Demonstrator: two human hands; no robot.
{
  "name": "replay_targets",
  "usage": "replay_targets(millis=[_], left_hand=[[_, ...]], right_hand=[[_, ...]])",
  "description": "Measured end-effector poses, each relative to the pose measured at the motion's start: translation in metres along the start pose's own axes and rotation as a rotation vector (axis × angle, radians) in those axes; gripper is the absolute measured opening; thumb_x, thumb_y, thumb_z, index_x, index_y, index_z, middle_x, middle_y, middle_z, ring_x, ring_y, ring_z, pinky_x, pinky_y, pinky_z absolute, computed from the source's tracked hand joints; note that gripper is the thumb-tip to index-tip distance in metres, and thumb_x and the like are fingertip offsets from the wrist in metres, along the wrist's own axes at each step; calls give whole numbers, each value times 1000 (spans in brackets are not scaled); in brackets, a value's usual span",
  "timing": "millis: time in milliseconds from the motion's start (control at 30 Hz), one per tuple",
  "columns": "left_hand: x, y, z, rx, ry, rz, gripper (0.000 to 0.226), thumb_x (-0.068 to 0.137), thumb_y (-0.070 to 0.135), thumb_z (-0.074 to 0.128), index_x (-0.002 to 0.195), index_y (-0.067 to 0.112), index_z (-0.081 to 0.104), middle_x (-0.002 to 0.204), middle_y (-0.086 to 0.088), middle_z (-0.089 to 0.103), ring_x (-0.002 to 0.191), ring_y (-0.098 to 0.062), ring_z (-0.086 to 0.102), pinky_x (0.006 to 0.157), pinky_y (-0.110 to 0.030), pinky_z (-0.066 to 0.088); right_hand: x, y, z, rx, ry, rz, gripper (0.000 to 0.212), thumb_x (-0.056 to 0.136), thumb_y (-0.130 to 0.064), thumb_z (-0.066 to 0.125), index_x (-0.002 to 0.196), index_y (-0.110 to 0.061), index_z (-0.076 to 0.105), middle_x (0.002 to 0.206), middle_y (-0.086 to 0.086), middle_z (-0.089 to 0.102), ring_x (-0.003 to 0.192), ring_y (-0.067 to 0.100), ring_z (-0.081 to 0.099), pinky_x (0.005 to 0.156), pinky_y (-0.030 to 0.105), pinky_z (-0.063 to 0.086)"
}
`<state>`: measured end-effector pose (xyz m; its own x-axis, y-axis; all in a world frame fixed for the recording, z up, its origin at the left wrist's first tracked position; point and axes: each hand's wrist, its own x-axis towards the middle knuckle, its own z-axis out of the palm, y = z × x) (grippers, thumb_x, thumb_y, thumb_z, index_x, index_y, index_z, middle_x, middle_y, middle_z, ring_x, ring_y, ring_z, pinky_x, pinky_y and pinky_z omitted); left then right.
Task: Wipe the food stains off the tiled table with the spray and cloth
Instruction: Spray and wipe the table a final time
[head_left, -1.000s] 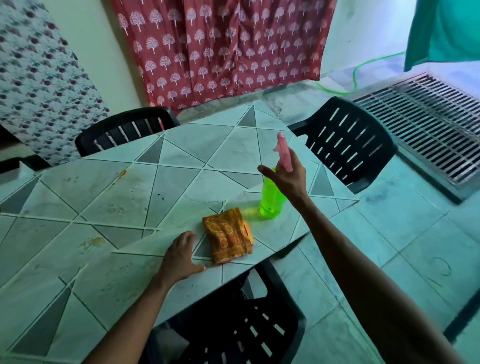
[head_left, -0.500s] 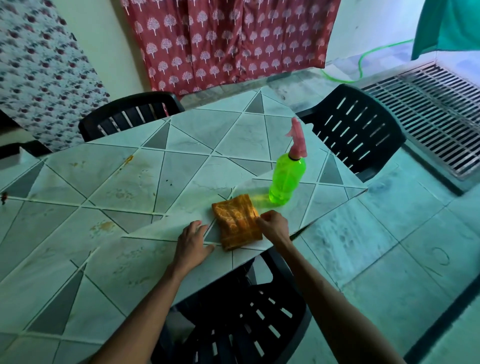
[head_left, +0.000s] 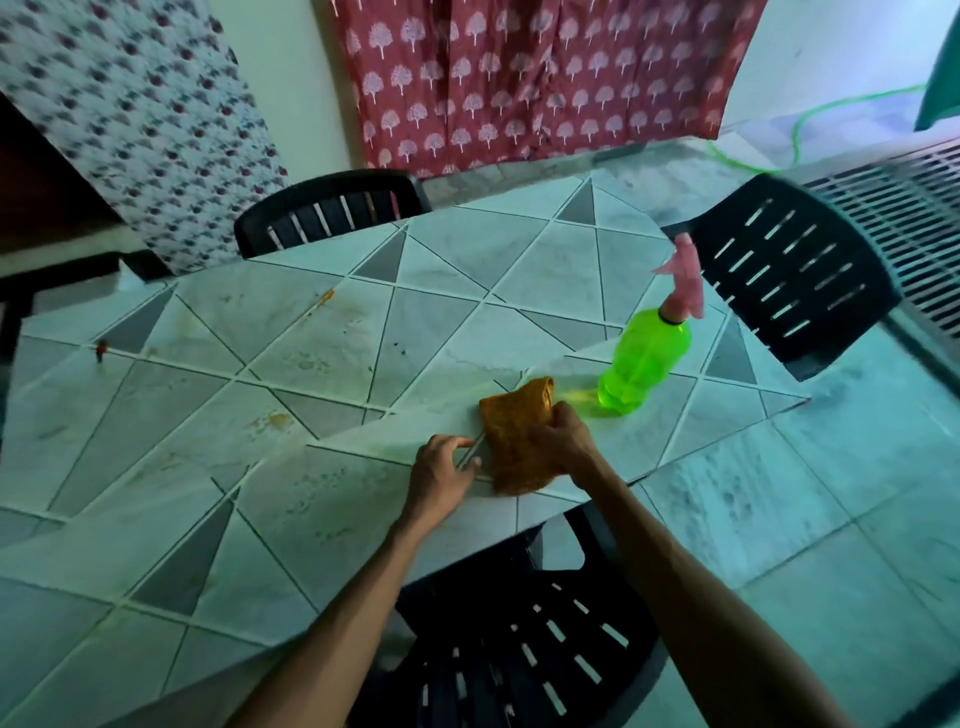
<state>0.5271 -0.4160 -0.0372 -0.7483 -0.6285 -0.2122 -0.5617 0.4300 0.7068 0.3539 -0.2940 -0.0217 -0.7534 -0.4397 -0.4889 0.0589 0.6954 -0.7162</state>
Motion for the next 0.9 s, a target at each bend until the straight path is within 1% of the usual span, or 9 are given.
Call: replay_targets(millis=[100, 167, 233, 300, 367, 533, 633, 800, 900], left_hand=[[-2, -5, -25, -240, -1, -119, 25, 90, 28, 66, 113, 17, 68, 110, -4, 71, 103, -17, 66, 87, -24, 47], [-5, -8, -46, -439, -22, -226, 32, 86, 50, 62, 105, 25, 66, 103, -1, 73, 94, -18, 69, 87, -31, 53], [-10, -14, -73, -621, -84, -324, 38, 89, 58, 58, 106, 24, 62, 100, -1, 71, 90, -20, 70, 80, -33, 53], [-17, -25, -103, -792, -150, -394, 39, 92, 52, 59, 109, 17, 65, 98, -4, 71, 90, -23, 70, 75, -32, 55], [-25, -42, -133, -898, -136, -375, 36, 91, 40, 65, 111, 10, 68, 99, -9, 73, 88, -26, 70, 69, -30, 57], [-34, -96, -199, -832, 2, -242, 22, 88, 25, 72, 104, 10, 70, 92, -6, 72, 77, -16, 67, 54, -18, 50], [-35, -123, -236, -807, -28, -218, 23, 87, 29, 72, 105, 14, 68, 92, -7, 69, 77, -16, 66, 53, -25, 52], [-28, -159, -278, -783, -123, -252, 27, 95, 31, 63, 112, 11, 63, 95, -8, 66, 73, -19, 65, 56, -30, 55], [-14, -174, -287, -731, -150, -264, 23, 98, 31, 57, 111, 13, 64, 95, -4, 67, 79, -17, 64, 63, -32, 59]], right_hand=[[-24, -19, 8, 201, -55, -67, 20, 83, -14, 69, 87, -19, 50, 79, 4, 55, 67, 16, 55, 53, 27, 45], [-47, -36, 16, 352, -148, -64, 20, 86, -7, 69, 99, -14, 54, 86, 9, 61, 63, 14, 62, 50, 24, 50], [-69, -55, 32, 495, -255, -55, 33, 84, -8, 72, 113, -8, 56, 96, 17, 66, 71, 21, 69, 58, 31, 57], [-88, -75, 55, 549, -312, -46, 36, 87, -7, 72, 119, -7, 57, 102, 19, 68, 81, 30, 70, 65, 39, 60], [-104, -92, 84, 556, -329, -50, 35, 88, -8, 71, 120, -9, 57, 106, 18, 69, 87, 33, 70, 70, 44, 60], [-135, -125, 158, 558, -272, 34, 39, 86, -17, 76, 120, -6, 60, 108, 22, 71, 82, 30, 72, 59, 36, 59], [-149, -144, 197, 623, -344, 83, 41, 85, -16, 75, 121, 0, 63, 107, 23, 73, 84, 34, 71, 56, 33, 56], [-156, -173, 241, 678, -337, 59, 40, 86, -13, 72, 124, -10, 61, 111, 20, 72, 93, 33, 71, 75, 44, 60], [-152, -190, 251, 681, -312, 41, 34, 89, -12, 69, 122, -17, 62, 106, 14, 73, 88, 32, 71, 61, 40, 59]])
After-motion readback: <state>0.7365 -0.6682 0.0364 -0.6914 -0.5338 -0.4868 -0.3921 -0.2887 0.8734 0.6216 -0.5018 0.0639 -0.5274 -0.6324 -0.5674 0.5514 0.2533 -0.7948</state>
